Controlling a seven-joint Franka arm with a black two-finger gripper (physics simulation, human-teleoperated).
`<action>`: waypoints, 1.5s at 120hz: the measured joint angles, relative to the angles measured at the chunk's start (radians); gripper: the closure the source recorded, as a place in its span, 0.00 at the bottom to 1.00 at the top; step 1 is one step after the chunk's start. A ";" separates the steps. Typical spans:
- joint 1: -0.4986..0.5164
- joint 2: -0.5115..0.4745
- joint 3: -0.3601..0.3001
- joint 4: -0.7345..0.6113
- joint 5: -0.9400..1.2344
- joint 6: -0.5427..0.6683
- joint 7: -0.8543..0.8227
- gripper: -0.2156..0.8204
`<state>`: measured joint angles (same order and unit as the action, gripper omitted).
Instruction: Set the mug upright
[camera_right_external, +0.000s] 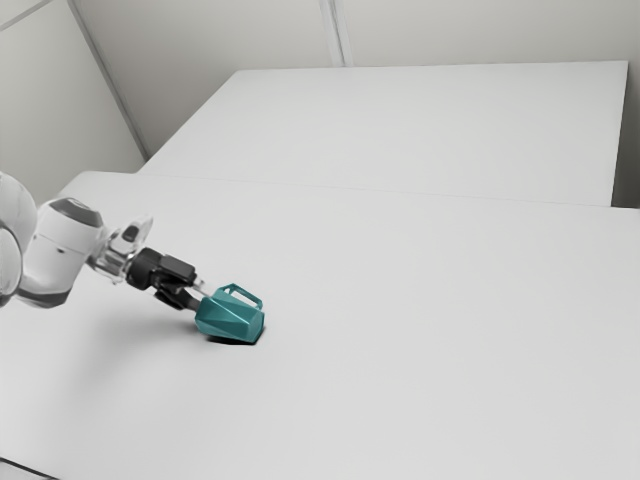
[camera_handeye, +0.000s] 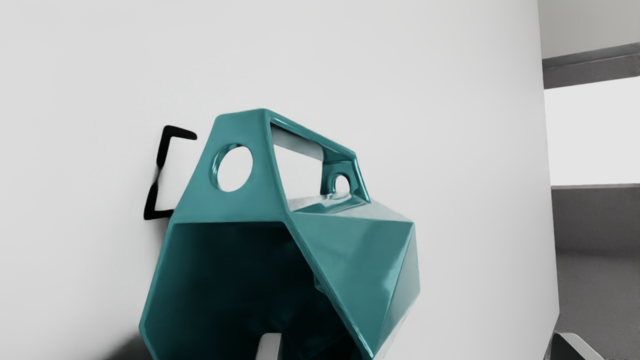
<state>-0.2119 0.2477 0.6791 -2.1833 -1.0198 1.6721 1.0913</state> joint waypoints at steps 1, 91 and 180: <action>0.000 0.001 -0.001 0.000 -0.002 -0.001 0.001 0.23; -0.002 0.015 -0.029 -0.003 -0.060 -0.015 0.058 0.88; -0.026 -0.148 -0.151 0.055 0.090 0.096 0.026 0.97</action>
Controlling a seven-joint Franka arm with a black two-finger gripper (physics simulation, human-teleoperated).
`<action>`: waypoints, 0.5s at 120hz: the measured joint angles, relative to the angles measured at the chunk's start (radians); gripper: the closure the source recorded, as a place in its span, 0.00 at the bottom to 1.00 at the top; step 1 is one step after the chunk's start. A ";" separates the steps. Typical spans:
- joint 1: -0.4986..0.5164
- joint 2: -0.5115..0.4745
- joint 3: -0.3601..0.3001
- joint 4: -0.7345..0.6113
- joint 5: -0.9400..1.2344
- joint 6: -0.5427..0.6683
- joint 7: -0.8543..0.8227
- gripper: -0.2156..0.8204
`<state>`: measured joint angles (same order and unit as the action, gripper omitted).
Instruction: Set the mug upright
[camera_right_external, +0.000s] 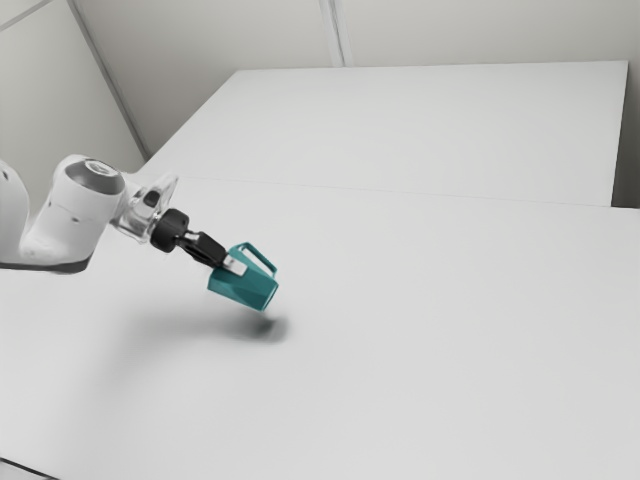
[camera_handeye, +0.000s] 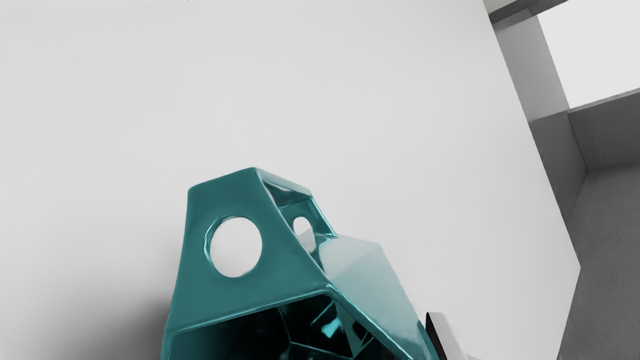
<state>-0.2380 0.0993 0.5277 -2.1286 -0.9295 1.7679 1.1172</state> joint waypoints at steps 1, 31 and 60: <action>0.000 -0.001 -0.005 0.002 0.008 0.005 -0.003 0.97; 0.003 -0.014 -0.093 0.060 0.263 0.185 -0.100 0.97; 0.006 -0.006 -0.162 0.060 0.399 0.315 -0.183 0.97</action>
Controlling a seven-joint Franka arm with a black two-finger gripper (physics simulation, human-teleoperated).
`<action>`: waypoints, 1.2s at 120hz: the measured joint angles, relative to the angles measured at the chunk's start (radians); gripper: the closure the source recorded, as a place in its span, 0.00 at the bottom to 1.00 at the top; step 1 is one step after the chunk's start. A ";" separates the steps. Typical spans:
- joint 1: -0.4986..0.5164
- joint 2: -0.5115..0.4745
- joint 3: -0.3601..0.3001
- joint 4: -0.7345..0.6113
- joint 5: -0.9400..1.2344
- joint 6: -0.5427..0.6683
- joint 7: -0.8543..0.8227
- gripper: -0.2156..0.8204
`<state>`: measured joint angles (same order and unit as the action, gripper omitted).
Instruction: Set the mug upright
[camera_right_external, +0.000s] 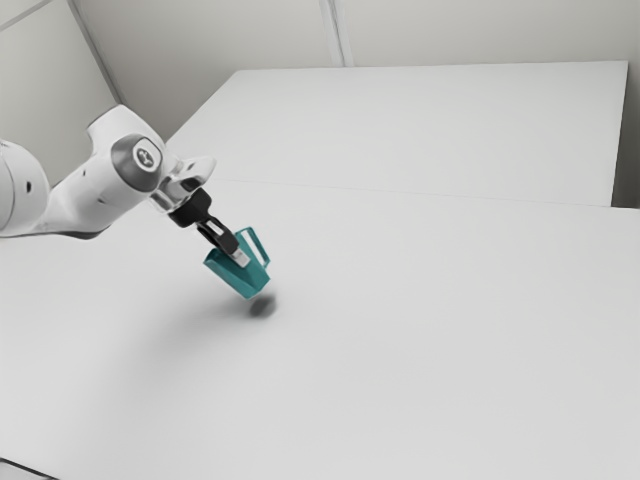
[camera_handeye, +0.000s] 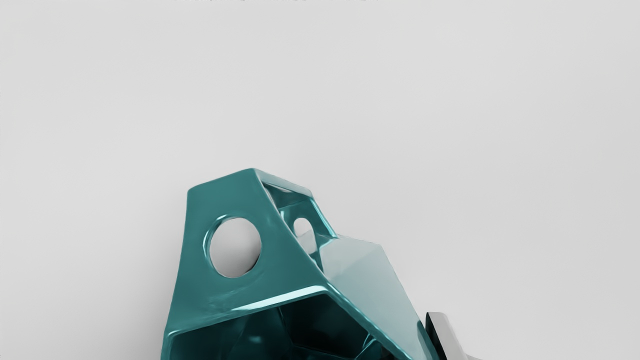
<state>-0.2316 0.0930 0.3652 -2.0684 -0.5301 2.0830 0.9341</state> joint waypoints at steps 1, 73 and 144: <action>0.000 0.000 -0.003 0.000 0.003 0.004 -0.003 0.97; -0.009 0.004 -0.049 -0.032 0.195 0.113 -0.207 0.97; -0.008 0.058 -0.075 -0.025 0.235 0.147 -0.345 0.87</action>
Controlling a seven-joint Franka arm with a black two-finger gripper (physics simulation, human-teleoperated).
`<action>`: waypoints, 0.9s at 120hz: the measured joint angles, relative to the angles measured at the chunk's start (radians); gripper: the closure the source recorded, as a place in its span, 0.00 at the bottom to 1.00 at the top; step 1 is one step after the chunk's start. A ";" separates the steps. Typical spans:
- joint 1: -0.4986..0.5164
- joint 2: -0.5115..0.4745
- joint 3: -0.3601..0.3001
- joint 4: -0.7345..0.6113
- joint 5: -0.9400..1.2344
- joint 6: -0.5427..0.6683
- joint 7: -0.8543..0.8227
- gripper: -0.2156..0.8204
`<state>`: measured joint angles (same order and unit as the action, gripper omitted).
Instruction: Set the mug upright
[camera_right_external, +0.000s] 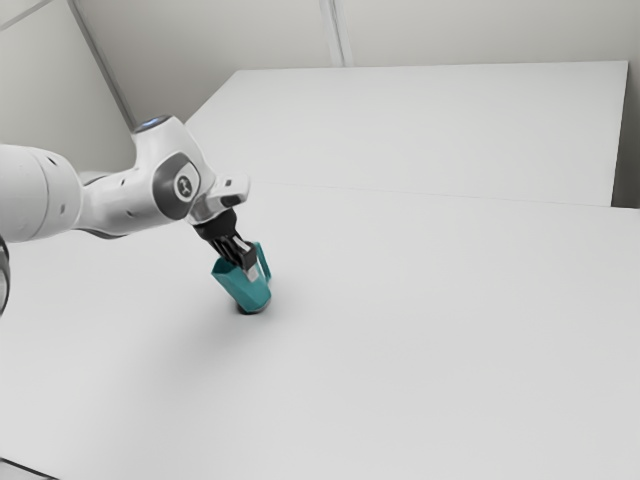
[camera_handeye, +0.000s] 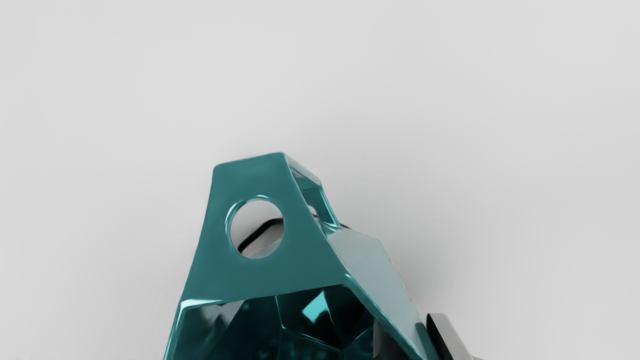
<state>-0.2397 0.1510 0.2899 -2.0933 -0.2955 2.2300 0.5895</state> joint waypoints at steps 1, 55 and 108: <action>0.000 0.001 0.000 0.000 0.000 0.000 -0.001 0.87; -0.001 -0.058 0.002 0.009 0.016 0.004 -0.040 0.69; 0.006 -0.105 -0.006 0.241 0.214 -0.185 -0.108 0.35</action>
<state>-0.2334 0.0460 0.2838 -1.8523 -0.0813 2.0453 0.4819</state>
